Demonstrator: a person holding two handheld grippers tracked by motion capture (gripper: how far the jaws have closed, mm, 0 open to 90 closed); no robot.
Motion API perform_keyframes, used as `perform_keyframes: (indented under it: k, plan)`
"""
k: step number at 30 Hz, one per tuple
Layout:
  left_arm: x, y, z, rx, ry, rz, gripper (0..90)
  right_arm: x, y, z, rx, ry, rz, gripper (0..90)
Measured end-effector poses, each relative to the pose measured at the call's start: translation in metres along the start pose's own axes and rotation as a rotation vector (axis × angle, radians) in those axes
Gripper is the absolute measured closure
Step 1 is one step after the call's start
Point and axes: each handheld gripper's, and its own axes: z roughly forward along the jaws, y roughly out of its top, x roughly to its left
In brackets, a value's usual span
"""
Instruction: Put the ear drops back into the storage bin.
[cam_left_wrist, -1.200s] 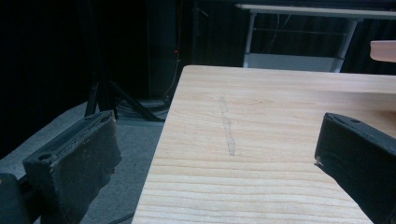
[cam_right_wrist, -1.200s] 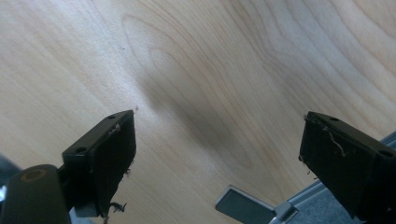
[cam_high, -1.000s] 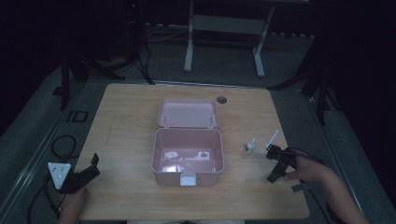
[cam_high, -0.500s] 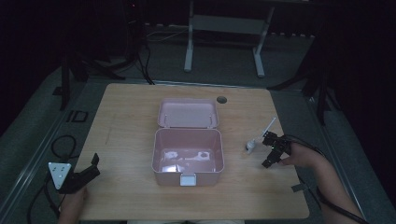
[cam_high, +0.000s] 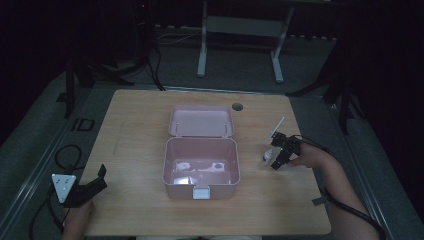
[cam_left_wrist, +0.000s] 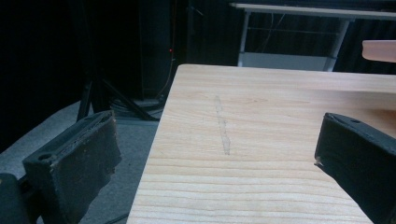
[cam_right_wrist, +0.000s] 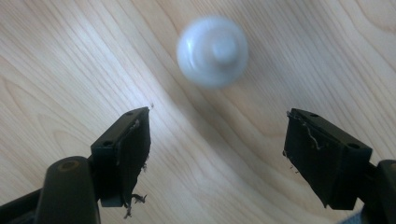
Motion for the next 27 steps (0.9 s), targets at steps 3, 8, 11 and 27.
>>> perform_keyframes:
  k: [3, 8, 11, 27]
  plan:
    - [0.000, 0.000, 0.000, 0.001, -0.002, 0.000, 0.3, 0.000, 0.005, 0.001, 0.000, 0.008, -0.004, 22.3]
    - [0.000, 0.000, 0.000, 0.001, -0.004, 0.004, 0.3, 0.000, 0.019, 0.010, 0.010, 0.011, -0.024, 24.8]
    - [0.000, 0.000, 0.000, 0.001, -0.005, 0.005, 0.3, -0.001, 0.024, 0.013, 0.021, 0.012, -0.039, 25.9]
    - [0.000, 0.000, 0.000, 0.006, -0.010, 0.008, 0.3, -0.001, 0.039, 0.021, 0.071, 0.005, -0.078, 51.5]
